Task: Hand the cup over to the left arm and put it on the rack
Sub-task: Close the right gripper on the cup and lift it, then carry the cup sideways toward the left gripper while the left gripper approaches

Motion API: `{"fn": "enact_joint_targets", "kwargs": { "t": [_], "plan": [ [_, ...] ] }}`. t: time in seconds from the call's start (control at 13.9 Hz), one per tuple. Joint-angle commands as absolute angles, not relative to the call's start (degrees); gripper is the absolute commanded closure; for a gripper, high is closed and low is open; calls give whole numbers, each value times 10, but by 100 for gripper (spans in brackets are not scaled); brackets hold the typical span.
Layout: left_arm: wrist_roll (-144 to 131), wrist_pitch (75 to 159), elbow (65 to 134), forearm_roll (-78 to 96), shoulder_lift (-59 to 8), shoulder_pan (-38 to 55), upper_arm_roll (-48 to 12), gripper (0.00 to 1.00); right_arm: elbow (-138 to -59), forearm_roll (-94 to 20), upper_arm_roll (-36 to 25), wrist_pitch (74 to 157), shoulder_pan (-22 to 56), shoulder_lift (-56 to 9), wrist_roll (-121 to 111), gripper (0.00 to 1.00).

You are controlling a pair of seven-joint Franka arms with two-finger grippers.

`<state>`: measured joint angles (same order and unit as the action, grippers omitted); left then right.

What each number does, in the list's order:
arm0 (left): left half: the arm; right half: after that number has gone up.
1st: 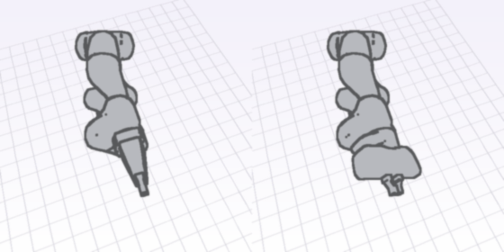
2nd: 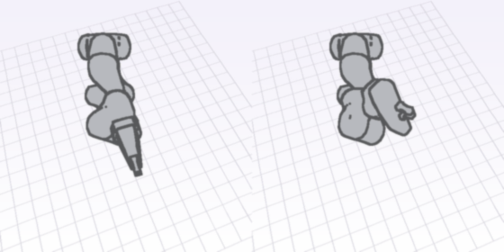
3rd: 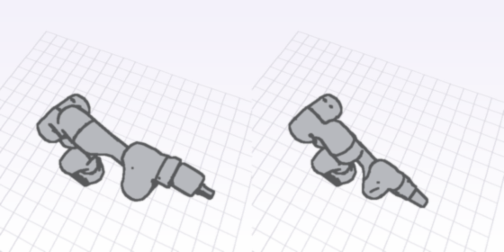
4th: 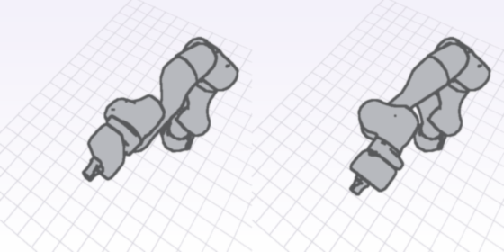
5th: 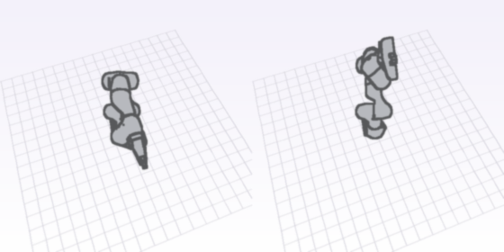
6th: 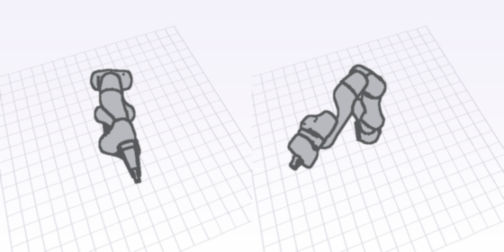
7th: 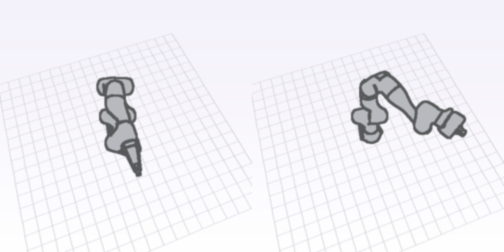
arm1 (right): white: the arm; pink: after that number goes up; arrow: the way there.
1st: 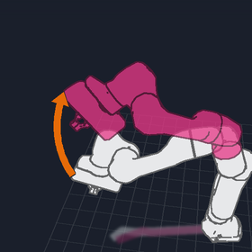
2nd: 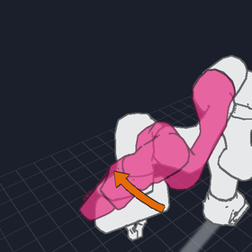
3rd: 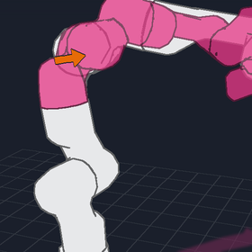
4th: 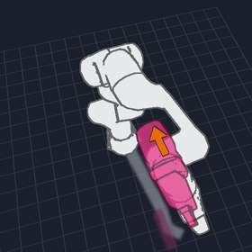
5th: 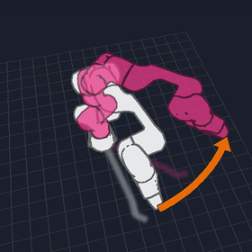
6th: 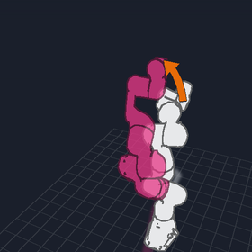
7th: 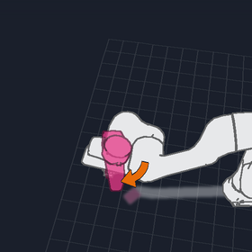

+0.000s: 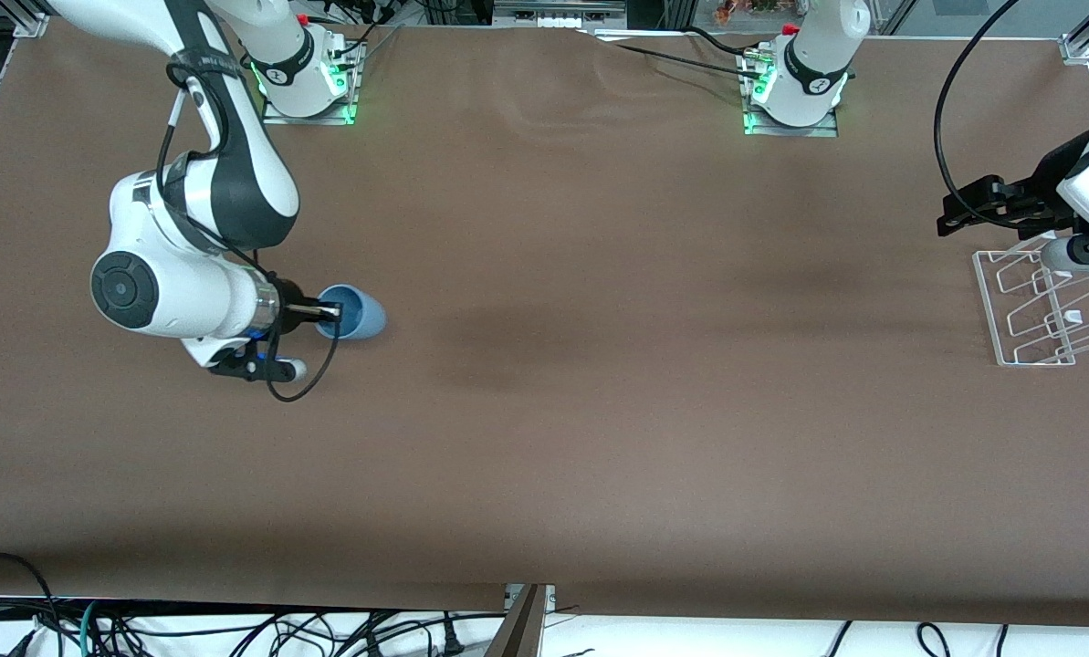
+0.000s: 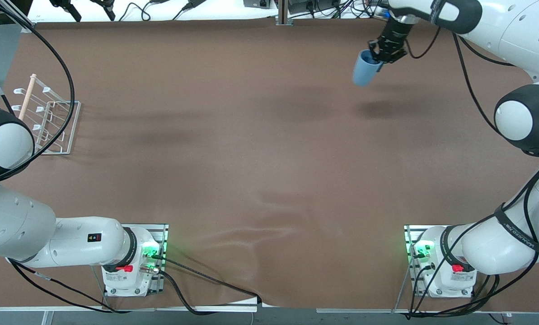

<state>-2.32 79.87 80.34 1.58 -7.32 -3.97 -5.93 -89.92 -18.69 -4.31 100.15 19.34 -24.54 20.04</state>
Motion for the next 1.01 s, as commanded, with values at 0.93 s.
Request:
{"fn": "enact_joint_targets", "kwargs": {
  "t": [0.93],
  "plan": [
    [-1,795,795,89,-117,-13,-62,0,-805,-710,-44,1166,396,-263,687,100]
  ]
}}
